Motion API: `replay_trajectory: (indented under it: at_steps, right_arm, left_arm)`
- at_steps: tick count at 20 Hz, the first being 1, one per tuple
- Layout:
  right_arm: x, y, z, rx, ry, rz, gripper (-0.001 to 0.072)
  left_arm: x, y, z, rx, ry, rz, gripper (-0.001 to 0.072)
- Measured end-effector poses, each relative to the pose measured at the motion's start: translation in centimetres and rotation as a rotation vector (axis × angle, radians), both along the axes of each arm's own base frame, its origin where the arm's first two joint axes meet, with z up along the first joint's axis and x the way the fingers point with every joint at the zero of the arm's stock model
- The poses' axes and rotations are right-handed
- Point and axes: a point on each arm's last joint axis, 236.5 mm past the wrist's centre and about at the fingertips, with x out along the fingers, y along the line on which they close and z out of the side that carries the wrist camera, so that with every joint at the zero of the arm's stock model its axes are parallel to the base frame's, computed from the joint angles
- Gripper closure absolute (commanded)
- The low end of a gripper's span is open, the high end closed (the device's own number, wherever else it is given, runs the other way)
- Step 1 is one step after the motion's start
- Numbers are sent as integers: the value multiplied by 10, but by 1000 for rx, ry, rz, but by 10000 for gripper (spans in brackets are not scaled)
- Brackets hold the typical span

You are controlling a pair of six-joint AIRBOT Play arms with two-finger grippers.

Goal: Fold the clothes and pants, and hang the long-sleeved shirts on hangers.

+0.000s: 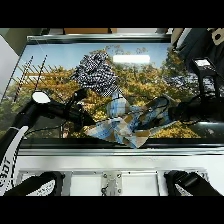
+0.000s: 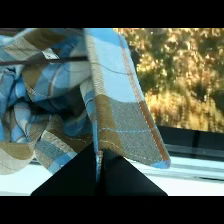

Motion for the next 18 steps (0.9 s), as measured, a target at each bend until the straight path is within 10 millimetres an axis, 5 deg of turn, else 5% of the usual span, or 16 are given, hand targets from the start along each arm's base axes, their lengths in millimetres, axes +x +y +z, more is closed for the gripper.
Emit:
replay_trajectory:
  at_steps: [8,13,18]
  right_arm:
    - [21,8,1,2,-51,19,699]
    - [35,51,8,47,-138,140,699]
    - [35,115,9,91,-201,315,699]
  left_arm:
    - [-10,-22,-10,-2,28,-44,696]
    - [-5,-17,-5,-6,13,-24,696]
    - [-6,-17,-11,-5,40,-27,696]
